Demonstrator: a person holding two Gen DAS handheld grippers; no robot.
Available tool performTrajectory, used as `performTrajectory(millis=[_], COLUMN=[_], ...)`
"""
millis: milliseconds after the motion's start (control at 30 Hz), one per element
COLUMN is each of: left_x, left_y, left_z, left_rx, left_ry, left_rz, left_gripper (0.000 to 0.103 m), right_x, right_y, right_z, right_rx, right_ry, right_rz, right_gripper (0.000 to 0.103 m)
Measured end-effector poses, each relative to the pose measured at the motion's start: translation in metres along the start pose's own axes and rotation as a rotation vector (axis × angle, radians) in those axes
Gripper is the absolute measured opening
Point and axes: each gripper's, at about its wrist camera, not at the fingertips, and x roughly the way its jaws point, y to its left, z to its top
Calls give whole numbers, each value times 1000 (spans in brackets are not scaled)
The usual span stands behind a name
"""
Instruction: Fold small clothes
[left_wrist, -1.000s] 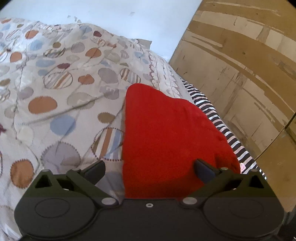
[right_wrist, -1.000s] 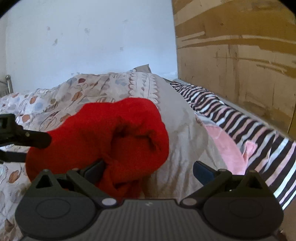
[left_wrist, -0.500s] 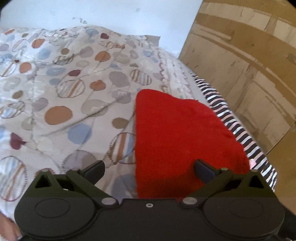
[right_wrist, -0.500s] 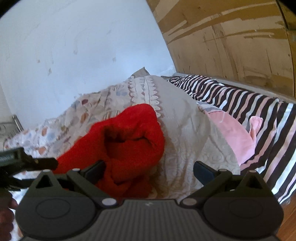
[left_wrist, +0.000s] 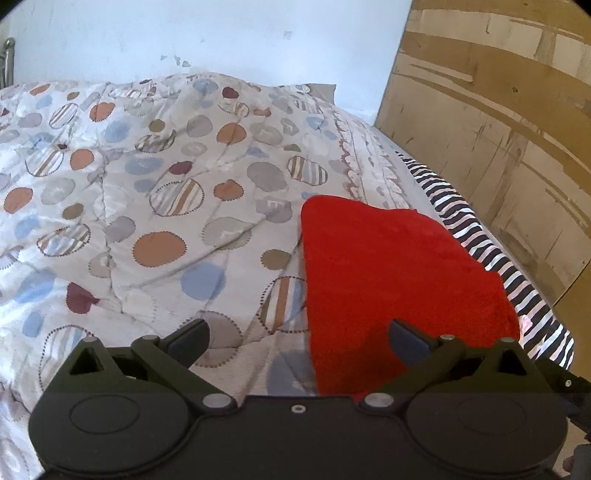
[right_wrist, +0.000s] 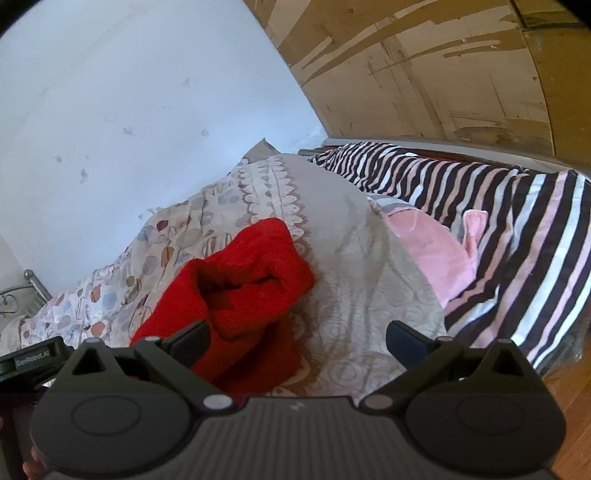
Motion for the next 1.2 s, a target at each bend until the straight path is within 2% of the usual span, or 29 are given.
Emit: performTrajectory(millis=[467,633,733,833,933,1067,1200], left_x=[5,13,25,36,41,55,70], left_y=[7,9,7,5,9,13,12], left_z=[2,8,10,13,19,32,40], left_rx=[8,19,17,31,14,5,11], left_ry=[12,12,24,38,3,11,32], left_rz=[-42,-171,-216,-255,-250,-245,-186], left_gripper=[102,102,102,102,102,102,102], right_x=[9,6,9,23,44,81,117], right_y=[-2,-12,-18,-25,-28,-32,-39], right_z=[-2,-6,-2,15,34,55,69], right_rx=[5,32,23,31,0,-57,-32], right_ry=[5,-88,-142,-132,-113,-81,-59], right_rz=[14,56,71,113,152,91,146], right_gripper=[103,103,103,103,103,103,103])
